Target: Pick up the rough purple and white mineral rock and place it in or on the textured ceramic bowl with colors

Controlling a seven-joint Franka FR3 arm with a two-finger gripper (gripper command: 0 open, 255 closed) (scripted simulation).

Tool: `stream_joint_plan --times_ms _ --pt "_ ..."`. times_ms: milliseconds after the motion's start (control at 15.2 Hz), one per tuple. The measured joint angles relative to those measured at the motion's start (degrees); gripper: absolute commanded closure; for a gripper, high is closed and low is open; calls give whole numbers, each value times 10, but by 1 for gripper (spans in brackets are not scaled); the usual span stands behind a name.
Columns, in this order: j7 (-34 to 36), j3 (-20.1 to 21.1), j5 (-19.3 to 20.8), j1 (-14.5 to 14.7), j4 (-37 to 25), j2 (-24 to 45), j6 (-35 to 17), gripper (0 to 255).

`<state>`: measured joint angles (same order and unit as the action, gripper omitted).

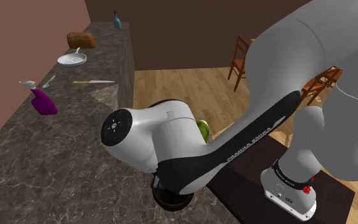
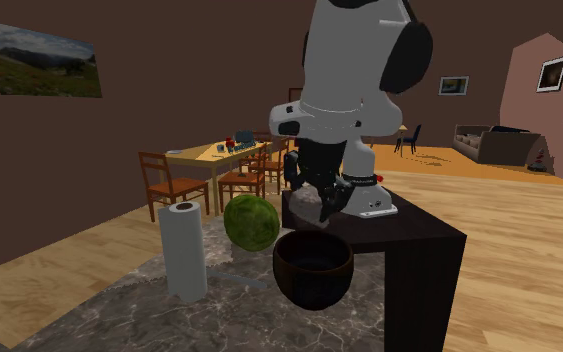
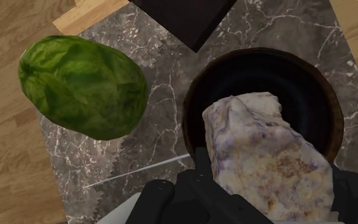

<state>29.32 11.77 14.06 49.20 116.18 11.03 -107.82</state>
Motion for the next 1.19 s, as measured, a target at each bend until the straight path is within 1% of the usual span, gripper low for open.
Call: stream_joint_plan --times_ms 792,1188 --pt "28 -4 19 4 25 57 -77 255" --pt "30 -5 22 4 26 63 -84 255"
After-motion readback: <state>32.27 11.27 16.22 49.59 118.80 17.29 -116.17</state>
